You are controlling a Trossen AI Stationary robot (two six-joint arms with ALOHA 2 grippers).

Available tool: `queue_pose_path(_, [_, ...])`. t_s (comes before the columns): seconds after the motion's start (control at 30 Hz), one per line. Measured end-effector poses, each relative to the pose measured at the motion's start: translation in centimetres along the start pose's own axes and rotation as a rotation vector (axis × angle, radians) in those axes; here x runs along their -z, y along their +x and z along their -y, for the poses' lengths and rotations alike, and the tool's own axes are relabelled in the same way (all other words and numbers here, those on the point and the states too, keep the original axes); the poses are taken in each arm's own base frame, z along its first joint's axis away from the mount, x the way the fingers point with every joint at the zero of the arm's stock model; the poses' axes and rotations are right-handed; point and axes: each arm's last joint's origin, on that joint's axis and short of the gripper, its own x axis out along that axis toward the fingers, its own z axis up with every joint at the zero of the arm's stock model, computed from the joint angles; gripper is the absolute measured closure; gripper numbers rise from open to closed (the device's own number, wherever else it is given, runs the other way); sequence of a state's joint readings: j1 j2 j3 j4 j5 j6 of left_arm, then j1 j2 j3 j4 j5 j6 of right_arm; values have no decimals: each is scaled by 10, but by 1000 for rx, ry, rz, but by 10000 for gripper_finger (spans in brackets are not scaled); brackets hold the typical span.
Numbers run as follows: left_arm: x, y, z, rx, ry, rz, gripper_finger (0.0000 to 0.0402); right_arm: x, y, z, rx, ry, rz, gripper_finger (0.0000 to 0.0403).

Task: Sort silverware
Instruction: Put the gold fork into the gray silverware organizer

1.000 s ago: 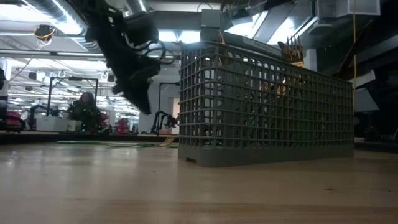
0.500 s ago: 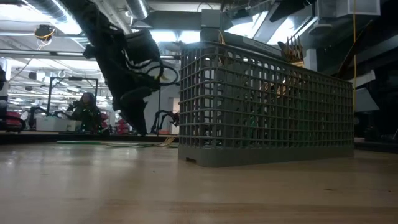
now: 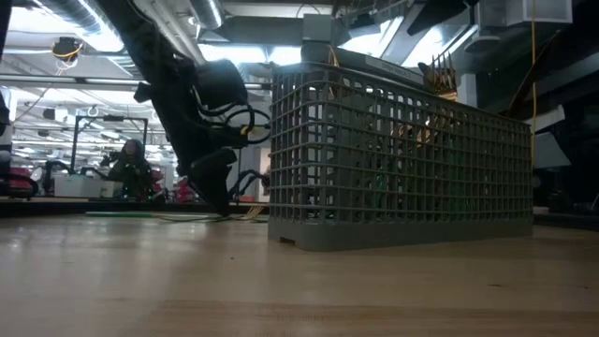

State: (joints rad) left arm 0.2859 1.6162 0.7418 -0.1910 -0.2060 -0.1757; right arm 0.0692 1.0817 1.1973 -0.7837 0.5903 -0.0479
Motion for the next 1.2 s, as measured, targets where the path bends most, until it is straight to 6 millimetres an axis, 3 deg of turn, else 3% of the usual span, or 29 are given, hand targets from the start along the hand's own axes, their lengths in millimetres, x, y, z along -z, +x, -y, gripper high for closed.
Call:
queue_pose_path(0.2, [3,8,0,-9,-5,-26,292,0,0,0,0,-2,-3,391])
queue_pose_path(0.57, [6,16,1,-6,-5,-56,392,0,0,0,-1,-4,-4,391])
queue_pose_path(0.87, [4,16,2,12,-26,-62,398,0,0,-1,-9,-4,-4,391])
queue_pose_path(1.2, [-14,12,8,146,-39,-48,399,1,0,-1,-10,-5,-5,391])
